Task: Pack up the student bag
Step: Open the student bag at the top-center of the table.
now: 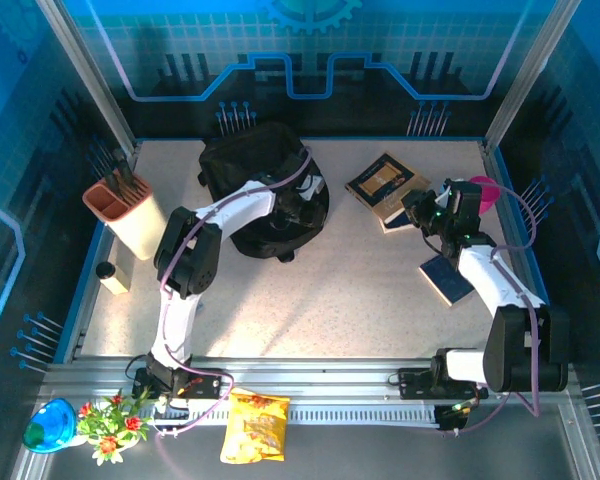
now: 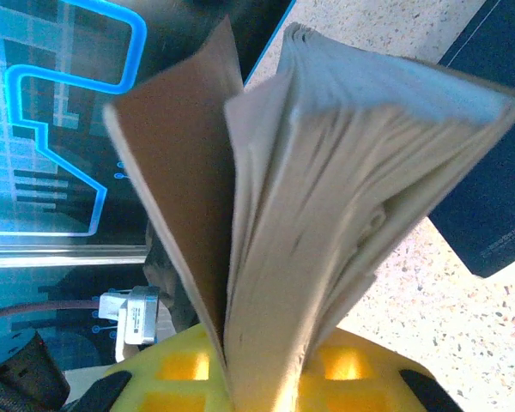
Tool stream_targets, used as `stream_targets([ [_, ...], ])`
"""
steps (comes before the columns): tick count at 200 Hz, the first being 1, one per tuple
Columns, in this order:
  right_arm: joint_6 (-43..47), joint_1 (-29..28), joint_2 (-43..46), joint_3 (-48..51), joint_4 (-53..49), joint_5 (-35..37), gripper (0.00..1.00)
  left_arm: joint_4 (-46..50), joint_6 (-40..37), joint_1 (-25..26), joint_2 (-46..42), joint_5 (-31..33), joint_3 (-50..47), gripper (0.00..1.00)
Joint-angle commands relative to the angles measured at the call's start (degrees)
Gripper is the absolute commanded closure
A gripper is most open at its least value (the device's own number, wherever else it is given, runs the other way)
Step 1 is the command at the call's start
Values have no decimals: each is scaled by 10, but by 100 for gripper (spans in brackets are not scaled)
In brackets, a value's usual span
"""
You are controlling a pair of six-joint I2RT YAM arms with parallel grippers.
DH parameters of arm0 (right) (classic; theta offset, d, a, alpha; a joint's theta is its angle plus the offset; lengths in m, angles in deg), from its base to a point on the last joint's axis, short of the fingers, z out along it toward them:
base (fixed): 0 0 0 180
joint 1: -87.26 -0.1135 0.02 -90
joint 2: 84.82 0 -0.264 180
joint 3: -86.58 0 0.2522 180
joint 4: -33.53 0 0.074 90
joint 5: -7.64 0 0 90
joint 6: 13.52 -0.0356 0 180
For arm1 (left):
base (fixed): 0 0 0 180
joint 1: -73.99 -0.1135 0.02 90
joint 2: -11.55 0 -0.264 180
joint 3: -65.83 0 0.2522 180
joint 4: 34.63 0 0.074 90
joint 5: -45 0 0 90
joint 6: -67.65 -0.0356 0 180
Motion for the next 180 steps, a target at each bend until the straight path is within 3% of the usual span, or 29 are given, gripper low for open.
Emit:
stream_targets([
  [1, -5, 9, -8, -23, 46, -1, 93, 26, -15, -8, 14, -35, 28, 65],
  [73, -11, 9, -14, -15, 61, -8, 93, 48, -22, -18, 6, -42, 64, 97],
  [127, 43, 5, 23, -14, 30, -48, 93, -6, -4, -34, -75, -4, 51, 98],
  [180, 41, -62, 45, 12, 43, -54, 93, -129, 15, -37, -137, 22, 24, 98],
])
